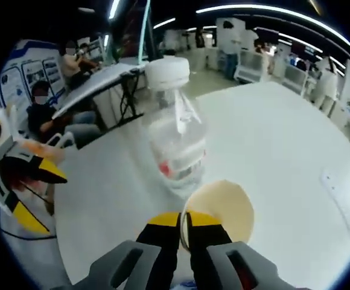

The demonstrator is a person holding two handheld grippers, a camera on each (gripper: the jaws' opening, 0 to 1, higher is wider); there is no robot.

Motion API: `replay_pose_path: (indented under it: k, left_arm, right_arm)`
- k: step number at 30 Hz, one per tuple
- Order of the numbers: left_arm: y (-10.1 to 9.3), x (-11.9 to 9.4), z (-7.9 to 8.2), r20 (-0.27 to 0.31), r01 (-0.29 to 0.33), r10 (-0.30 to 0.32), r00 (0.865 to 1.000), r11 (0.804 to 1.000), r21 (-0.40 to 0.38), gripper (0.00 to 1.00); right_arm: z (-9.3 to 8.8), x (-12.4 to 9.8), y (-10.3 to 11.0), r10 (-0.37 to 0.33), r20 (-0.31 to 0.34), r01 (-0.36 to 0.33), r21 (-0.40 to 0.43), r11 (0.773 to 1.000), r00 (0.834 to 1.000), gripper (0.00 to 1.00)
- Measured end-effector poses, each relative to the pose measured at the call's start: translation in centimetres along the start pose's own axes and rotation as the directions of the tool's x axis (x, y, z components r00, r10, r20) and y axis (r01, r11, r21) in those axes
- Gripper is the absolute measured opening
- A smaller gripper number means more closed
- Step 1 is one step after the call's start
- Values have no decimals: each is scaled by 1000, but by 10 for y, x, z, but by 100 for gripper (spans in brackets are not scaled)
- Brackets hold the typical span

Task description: Arrange the tabletop items into an orderly group along one side of the table until the central work area is clear of visible clutter.

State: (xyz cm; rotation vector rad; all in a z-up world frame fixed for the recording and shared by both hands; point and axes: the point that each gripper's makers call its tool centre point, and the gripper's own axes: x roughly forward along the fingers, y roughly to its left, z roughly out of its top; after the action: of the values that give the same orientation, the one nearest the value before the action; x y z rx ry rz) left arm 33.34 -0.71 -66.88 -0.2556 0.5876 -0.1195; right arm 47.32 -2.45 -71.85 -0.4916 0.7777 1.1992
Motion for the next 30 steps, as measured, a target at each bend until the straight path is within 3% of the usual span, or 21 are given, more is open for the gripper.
replay_pose_path:
  k: [13, 21, 30]
  left_arm:
    - [10, -14, 6, 18, -34, 34, 999, 999, -8, 43]
    - [10, -20, 6, 18, -39, 39, 999, 999, 7, 43]
    - [-6, -24, 11, 37, -25, 25, 999, 1000, 14, 43]
  right_arm:
    - [8, 9, -10, -27, 13, 27, -57, 998, 1000, 4]
    - [22, -9, -4, -20, 77, 25, -70, 997, 997, 11]
    - [33, -41, -1, -31, 147, 42, -69, 997, 989, 14]
